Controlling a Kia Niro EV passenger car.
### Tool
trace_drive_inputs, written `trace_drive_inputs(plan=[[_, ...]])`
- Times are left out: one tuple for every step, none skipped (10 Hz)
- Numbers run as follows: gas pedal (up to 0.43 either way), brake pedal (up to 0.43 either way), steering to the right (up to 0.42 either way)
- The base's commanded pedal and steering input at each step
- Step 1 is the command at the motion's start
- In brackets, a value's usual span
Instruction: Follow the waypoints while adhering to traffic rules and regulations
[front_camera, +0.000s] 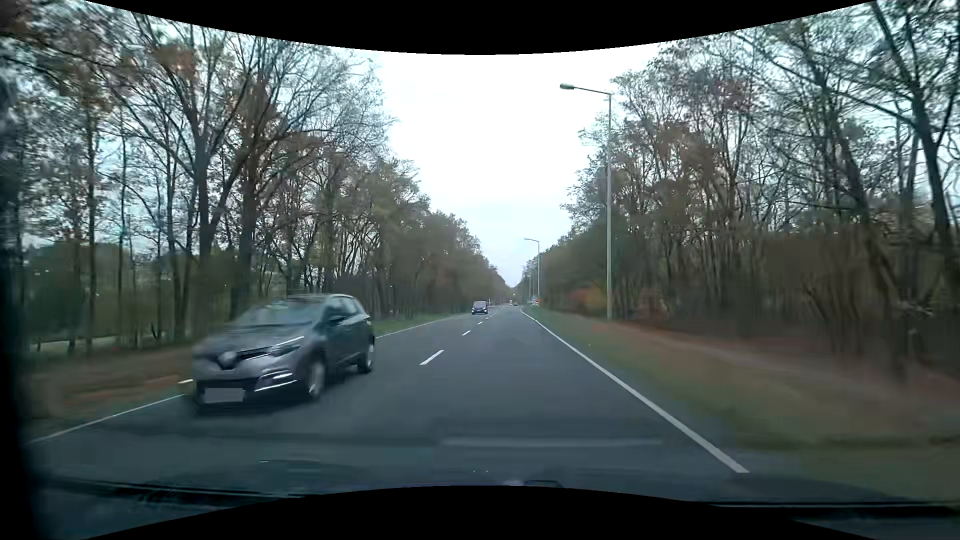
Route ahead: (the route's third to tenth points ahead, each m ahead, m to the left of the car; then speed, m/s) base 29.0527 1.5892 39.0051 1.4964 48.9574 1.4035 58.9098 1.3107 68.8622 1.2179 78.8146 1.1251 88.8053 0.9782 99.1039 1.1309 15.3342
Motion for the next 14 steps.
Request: trace_drive_inputs(plan=[[0.169, 0.000, 0.001], [0.157, 0.000, 0.001], [0.157, 0.000, 0.001], [0.157, 0.000, 0.001], [0.157, 0.000, 0.001], [0.157, 0.000, 0.001], [0.169, 0.000, 0.001], [0.169, 0.000, 0.001], [0.169, 0.000, 0.001], [0.169, 0.000, 0.001], [0.169, 0.000, 0.001], [0.157, 0.000, 0.001], [0.157, 0.000, 0.001], [0.150, 0.000, 0.001]])
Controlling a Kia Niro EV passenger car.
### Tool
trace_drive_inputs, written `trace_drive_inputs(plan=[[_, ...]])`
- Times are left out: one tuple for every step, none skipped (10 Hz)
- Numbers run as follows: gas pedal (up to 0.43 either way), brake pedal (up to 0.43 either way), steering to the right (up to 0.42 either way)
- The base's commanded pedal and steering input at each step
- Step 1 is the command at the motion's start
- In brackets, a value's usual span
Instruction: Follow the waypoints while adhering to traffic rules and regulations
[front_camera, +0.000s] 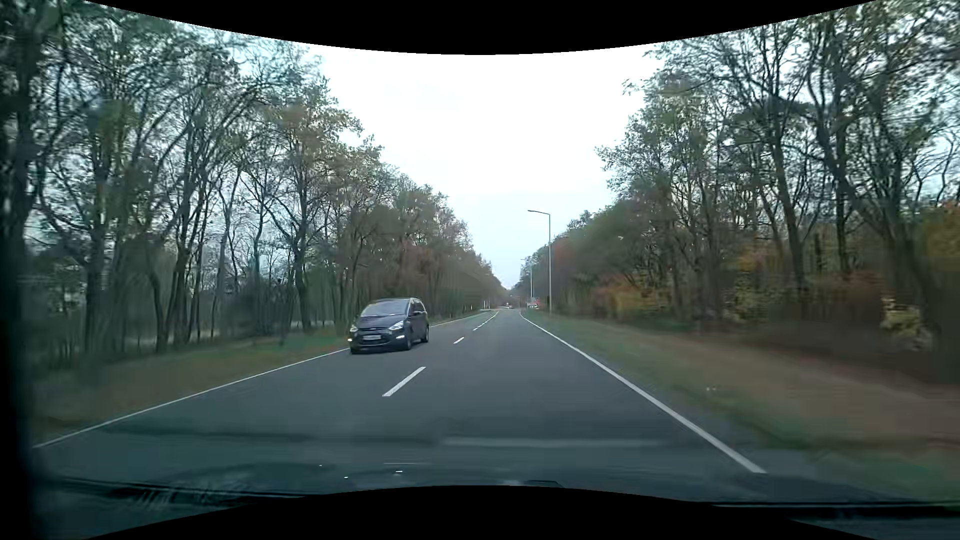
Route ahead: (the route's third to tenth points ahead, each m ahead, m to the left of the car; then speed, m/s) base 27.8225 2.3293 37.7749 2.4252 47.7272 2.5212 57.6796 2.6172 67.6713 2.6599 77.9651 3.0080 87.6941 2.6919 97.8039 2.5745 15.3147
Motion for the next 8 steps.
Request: trace_drive_inputs(plan=[[0.150, 0.000, 0.001], [0.138, 0.000, 0.001], [0.138, 0.000, 0.001], [0.130, 0.000, 0.001], [0.130, 0.000, 0.001], [0.130, 0.000, 0.001], [0.130, 0.000, 0.001], [0.118, 0.000, 0.001]])
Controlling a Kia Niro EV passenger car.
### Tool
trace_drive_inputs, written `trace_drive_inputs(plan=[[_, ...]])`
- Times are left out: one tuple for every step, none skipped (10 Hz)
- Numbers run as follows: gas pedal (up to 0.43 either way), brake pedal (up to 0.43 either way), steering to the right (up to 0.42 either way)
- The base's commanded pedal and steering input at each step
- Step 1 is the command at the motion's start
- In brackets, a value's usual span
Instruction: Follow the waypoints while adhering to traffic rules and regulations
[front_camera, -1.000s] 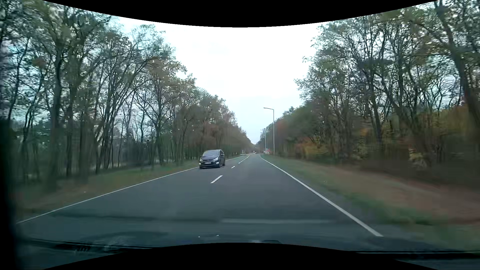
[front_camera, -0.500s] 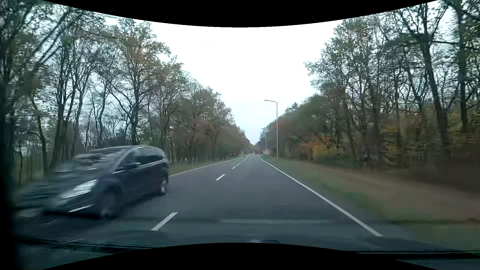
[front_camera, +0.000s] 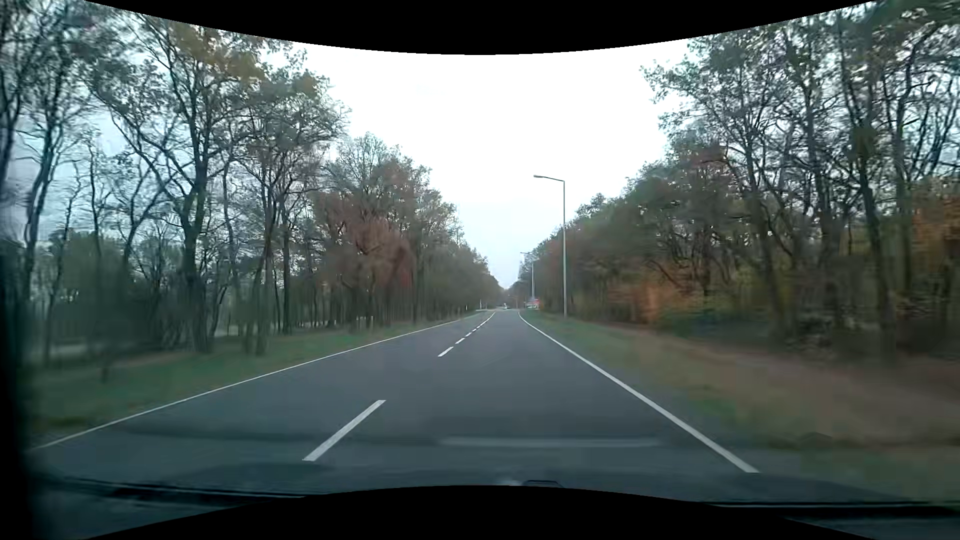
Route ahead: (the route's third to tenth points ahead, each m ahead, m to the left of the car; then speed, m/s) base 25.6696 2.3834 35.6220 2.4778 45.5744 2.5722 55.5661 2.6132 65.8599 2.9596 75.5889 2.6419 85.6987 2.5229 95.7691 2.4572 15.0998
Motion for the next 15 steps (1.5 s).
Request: trace_drive_inputs(plan=[[0.118, 0.000, 0.001], [0.110, 0.000, 0.001], [0.110, 0.000, 0.001], [0.110, 0.000, 0.001], [0.110, 0.000, 0.001], [0.110, 0.000, 0.001], [0.110, 0.000, 0.001], [0.110, 0.000, 0.001], [0.110, 0.000, 0.001], [0.110, 0.000, 0.001], [0.098, 0.000, 0.001], [0.098, 0.000, 0.000], [0.098, 0.000, -0.001], [0.098, 0.000, -0.002], [0.098, 0.000, -0.003]])
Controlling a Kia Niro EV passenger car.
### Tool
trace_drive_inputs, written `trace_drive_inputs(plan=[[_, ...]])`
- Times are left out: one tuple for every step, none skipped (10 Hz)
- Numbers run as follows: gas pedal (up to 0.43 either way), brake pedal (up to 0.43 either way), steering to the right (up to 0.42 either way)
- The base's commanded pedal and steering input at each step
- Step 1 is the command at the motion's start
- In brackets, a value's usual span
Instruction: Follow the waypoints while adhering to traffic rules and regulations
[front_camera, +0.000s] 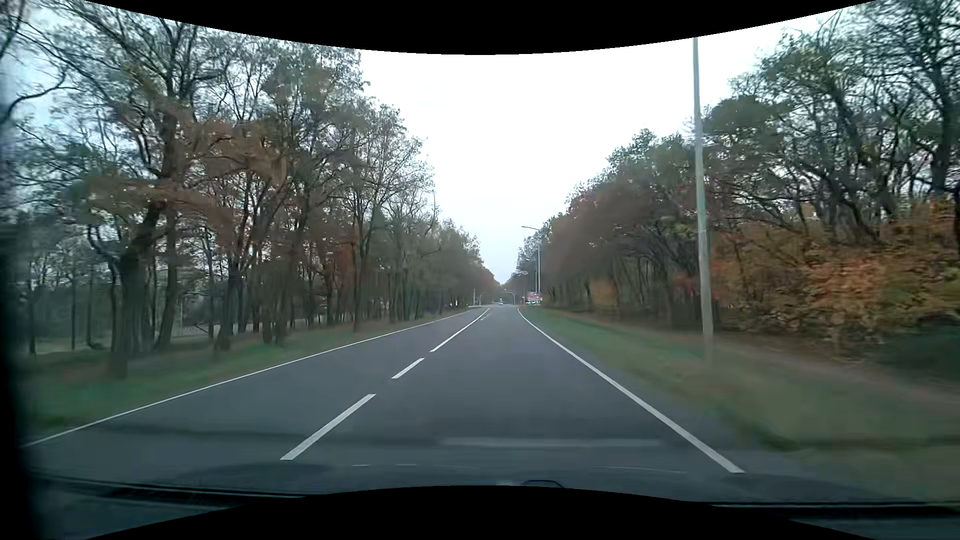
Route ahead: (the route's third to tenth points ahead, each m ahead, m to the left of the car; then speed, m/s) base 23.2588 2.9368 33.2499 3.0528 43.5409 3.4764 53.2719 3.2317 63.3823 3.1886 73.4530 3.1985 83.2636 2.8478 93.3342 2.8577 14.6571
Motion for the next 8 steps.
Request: trace_drive_inputs(plan=[[0.098, 0.000, -0.003], [0.098, 0.000, -0.004], [0.098, 0.000, -0.004], [0.098, 0.000, -0.004], [0.098, 0.000, -0.004], [0.098, 0.000, -0.004], [0.098, 0.000, -0.004], [0.098, 0.000, -0.003]])
